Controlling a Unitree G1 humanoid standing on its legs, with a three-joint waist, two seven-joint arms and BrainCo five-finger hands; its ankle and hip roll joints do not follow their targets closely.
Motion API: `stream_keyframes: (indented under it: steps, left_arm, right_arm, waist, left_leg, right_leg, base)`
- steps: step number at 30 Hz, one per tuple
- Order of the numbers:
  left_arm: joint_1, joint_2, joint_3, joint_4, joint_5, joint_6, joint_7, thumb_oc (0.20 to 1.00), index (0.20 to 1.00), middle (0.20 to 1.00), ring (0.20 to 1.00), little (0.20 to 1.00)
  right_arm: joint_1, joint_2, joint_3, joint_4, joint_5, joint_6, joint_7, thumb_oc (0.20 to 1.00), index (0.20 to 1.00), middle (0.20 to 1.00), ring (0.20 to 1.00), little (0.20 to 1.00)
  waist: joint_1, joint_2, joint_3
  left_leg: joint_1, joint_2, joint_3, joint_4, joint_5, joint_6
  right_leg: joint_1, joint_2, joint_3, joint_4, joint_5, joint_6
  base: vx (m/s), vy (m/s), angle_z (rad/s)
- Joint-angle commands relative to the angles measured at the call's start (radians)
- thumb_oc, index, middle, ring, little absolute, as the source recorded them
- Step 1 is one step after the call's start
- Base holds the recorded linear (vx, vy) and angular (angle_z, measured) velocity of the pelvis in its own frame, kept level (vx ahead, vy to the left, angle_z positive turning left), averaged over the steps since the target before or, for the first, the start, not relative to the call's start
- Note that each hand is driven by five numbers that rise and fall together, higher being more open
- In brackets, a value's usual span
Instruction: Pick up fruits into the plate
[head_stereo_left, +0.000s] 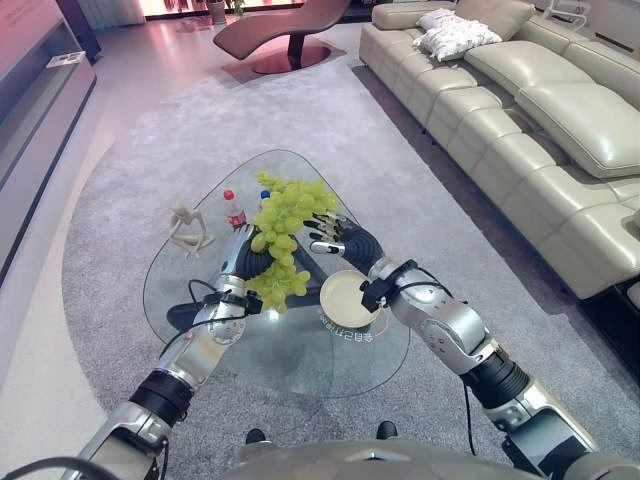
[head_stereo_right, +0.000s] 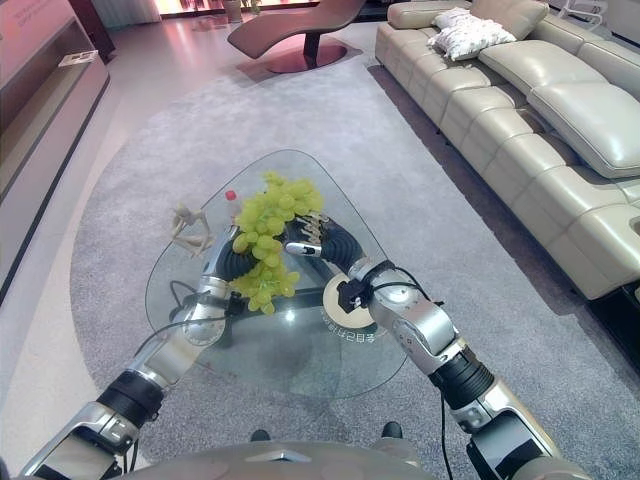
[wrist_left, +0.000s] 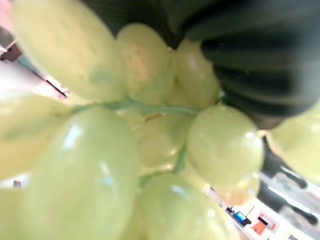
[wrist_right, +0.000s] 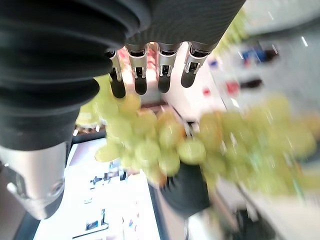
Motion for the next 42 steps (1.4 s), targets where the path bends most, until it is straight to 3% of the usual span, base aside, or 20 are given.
stream_keyframes:
  steps: [1,7,9,15,20,26,32,39,41,42]
  left_arm:
    - [-0.086,0.016,-0.035,-0.001,0.063,-0.114,0.071,0.200,0.200,0.200,0.200,0.200]
    - [-0.096,0.004,-0.045,0.014,0.079,-0.135,0.080,0.200,0.200,0.200,0.200,0.200]
    - [-0.146,0.032,0.009,-0.163,-0.001,-0.017,-0.091,0.200,0.200,0.200,0.200,0.200]
    - [-0.195,0.095,0.049,-0.268,-0.082,0.062,-0.197,0.200,0.200,0.200,0.200,0.200]
    - [-0.217,0.114,0.052,-0.276,-0.104,0.084,-0.231,0.200,0.200,0.200,0.200,0.200]
    - [-0.255,0.132,0.031,-0.265,-0.148,0.134,-0.238,0.200,0.200,0.200,0.200,0.200]
    - [-0.236,0.124,0.065,-0.249,-0.154,0.178,-0.187,0.200,0.200,0.200,0.200,0.200]
    - [-0.180,0.183,0.165,-0.239,-0.166,0.127,-0.135,0.200,0.200,0.200,0.200,0.200]
    - [-0.147,0.195,0.195,-0.221,-0.235,0.099,-0.138,0.200,0.200,0.200,0.200,0.200]
    - [-0.108,0.153,0.184,-0.143,-0.116,-0.021,-0.066,0.200,0.200,0.200,0.200,0.200]
  right_arm:
    - [-0.052,0.091,0.044,-0.078,0.230,0.061,0.105,1.000,1.000,1.000,1.000,1.000]
    - [-0.047,0.134,0.086,-0.077,0.347,0.099,0.144,1.000,1.000,1.000,1.000,1.000]
    - [-0.055,0.199,0.120,-0.088,0.433,0.100,0.117,1.000,1.000,1.000,1.000,1.000]
    - [-0.023,0.202,0.123,-0.100,0.411,0.042,0.125,1.000,1.000,1.000,1.000,1.000]
    - [-0.012,0.194,0.118,-0.100,0.376,-0.002,0.123,1.000,1.000,1.000,1.000,1.000]
    - [-0.053,0.151,0.098,-0.097,0.163,-0.129,0.049,1.000,1.000,1.000,1.000,1.000]
    - [-0.068,0.097,0.084,-0.119,0.043,-0.052,0.081,1.000,1.000,1.000,1.000,1.000]
    - [-0.034,-0.035,0.004,-0.116,-0.052,-0.021,0.178,1.000,1.000,1.000,1.000,1.000]
    - [-0.014,-0.092,-0.039,-0.113,-0.148,-0.051,0.222,1.000,1.000,1.000,1.000,1.000]
    - [0.008,-0.120,-0.068,-0.090,-0.246,-0.112,0.260,1.000,1.000,1.000,1.000,1.000]
  waist:
    - [0.013,-0.024,-0.022]
    - [0.022,-0.029,-0.024]
    - [0.040,-0.015,-0.038]
    - [0.042,-0.004,-0.045]
    - [0.036,-0.001,-0.048]
    - [0.016,0.009,-0.040]
    - [0.010,0.006,-0.036]
    - [0.012,-0.003,-0.032]
    - [0.014,-0.007,-0.030]
    - [0.012,-0.013,-0.026]
  left_leg:
    - [-0.012,0.010,0.021,0.035,-0.090,0.010]
    - [-0.012,0.014,0.021,0.036,-0.089,0.009]
    - [-0.016,0.011,0.010,0.038,-0.084,0.004]
    - [-0.025,0.006,0.001,0.039,-0.081,0.008]
    - [-0.029,-0.003,-0.005,0.043,-0.083,0.011]
    - [-0.036,-0.016,-0.011,0.044,-0.083,0.015]
    - [-0.031,-0.018,-0.014,0.038,-0.085,0.016]
    - [-0.029,-0.009,-0.015,0.033,-0.078,0.010]
    - [-0.030,-0.005,-0.015,0.030,-0.076,0.010]
    - [-0.029,-0.002,-0.015,0.026,-0.076,0.012]
  right_leg:
    - [0.029,-0.059,-0.082,0.053,-0.060,0.035]
    - [0.031,-0.062,-0.090,0.051,-0.057,0.036]
    - [0.036,-0.075,-0.111,0.051,-0.055,0.042]
    - [0.031,-0.077,-0.109,0.053,-0.055,0.044]
    - [0.027,-0.076,-0.098,0.046,-0.048,0.046]
    - [0.013,-0.068,-0.066,0.047,-0.048,0.046]
    - [0.017,-0.064,-0.058,0.044,-0.052,0.045]
    - [0.020,-0.059,-0.065,0.049,-0.057,0.041]
    - [0.022,-0.058,-0.072,0.048,-0.058,0.040]
    - [0.020,-0.053,-0.069,0.047,-0.057,0.036]
  base:
    - [0.00,0.000,0.00]
    - [0.00,0.000,0.00]
    - [0.02,0.035,0.00]
    - [0.01,0.013,0.03]
    - [0.00,0.000,0.00]
    - [0.00,0.026,-0.05]
    - [0.00,0.013,-0.03]
    - [0.00,0.000,0.00]
    - [-0.02,-0.019,0.01]
    - [-0.04,-0.054,0.02]
